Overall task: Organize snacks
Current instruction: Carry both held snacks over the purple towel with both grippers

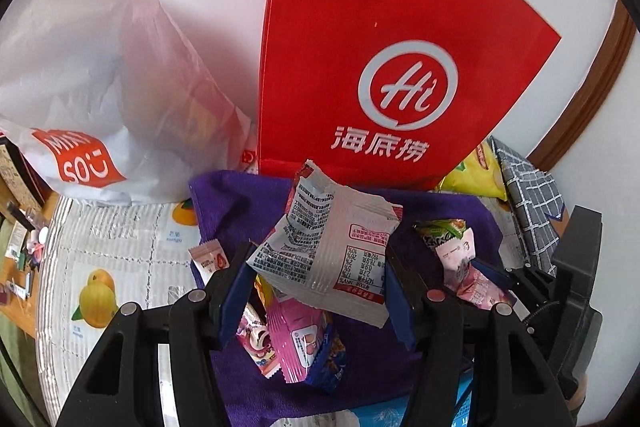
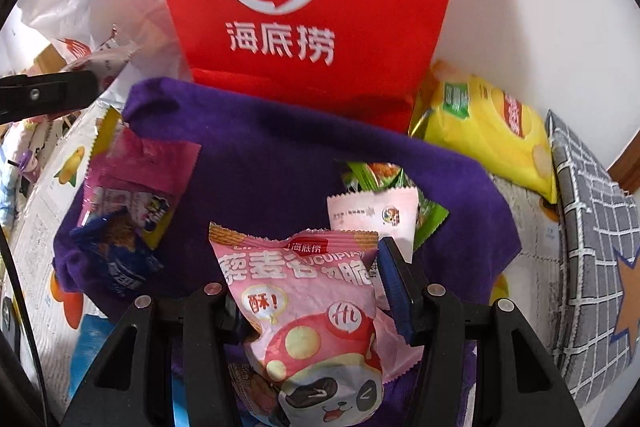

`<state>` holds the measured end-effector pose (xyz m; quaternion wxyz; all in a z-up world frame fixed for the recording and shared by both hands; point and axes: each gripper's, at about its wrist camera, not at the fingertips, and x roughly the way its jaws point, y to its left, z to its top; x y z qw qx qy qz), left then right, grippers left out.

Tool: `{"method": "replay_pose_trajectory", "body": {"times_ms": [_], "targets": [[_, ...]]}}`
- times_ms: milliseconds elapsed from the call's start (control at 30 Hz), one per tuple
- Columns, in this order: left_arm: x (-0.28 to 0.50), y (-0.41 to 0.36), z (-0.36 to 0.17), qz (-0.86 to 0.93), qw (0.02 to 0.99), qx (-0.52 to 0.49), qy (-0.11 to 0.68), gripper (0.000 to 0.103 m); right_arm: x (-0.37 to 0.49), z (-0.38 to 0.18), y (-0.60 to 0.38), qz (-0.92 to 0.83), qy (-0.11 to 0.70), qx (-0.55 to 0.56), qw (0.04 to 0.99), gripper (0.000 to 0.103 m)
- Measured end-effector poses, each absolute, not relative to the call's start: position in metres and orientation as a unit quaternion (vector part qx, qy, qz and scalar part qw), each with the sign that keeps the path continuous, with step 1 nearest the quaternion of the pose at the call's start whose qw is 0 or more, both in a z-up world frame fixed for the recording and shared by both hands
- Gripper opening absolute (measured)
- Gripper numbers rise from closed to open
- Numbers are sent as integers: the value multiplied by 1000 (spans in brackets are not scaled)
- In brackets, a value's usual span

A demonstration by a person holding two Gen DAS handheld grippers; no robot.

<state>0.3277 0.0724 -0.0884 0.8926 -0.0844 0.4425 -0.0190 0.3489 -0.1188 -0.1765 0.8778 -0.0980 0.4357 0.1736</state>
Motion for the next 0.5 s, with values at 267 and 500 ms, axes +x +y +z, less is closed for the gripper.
{"method": "replay_pose_trajectory", "body": {"times_ms": [267, 500], "targets": [[338, 65, -108, -17, 871, -74, 485, 58, 348, -177, -116, 169, 437, -113, 876, 55], [340, 58, -119, -7, 859, -54, 509, 58, 347, -174, -112, 166, 435, -121, 877, 65]]}}
